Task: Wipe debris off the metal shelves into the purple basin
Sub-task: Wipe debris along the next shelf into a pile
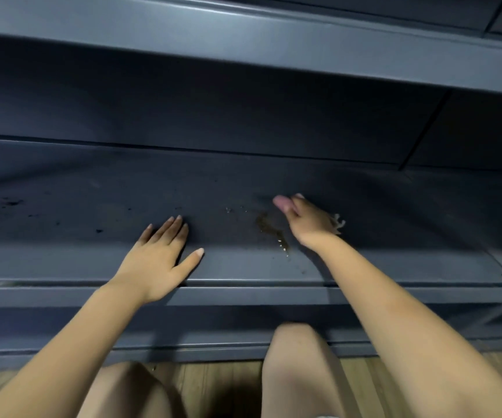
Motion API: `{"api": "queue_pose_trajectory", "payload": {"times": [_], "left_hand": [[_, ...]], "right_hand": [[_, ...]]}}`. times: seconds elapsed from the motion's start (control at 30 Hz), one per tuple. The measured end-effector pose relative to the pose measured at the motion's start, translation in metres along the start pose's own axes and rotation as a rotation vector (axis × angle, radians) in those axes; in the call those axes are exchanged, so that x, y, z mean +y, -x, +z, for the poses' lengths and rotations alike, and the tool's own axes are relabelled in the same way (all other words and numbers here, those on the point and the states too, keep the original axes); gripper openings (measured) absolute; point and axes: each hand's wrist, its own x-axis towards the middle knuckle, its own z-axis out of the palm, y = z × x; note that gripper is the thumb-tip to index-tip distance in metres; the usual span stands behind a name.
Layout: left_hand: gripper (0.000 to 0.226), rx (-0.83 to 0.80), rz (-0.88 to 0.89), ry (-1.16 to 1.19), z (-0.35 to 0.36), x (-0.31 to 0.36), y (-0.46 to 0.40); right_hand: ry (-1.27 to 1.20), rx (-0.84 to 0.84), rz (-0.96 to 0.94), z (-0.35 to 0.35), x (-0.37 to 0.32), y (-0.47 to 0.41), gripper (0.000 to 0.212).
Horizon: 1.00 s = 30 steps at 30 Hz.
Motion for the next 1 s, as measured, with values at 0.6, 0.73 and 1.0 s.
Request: {"api": "queue_pose_trajectory", "payload": {"times": [0.6,0.73,1.0], "left_hand": [[0.111,0.027,-0.009,-0.038,0.003,0.000,0.002],[0.111,0.031,-0.005,-0.028,0.003,-0.001,0.002],[0.110,0.035,-0.003,-0.038,0.002,-0.001,0.001]], "right_hand": [[-0.043,0.208,0.363,-0.017,0.069,0.028,0.049],[-0.063,0.298,0.294,-0.001,0.048,0.042,0.043],[0.090,0.279,0.040,0.069,-0.069,0.027,0.032]]}}
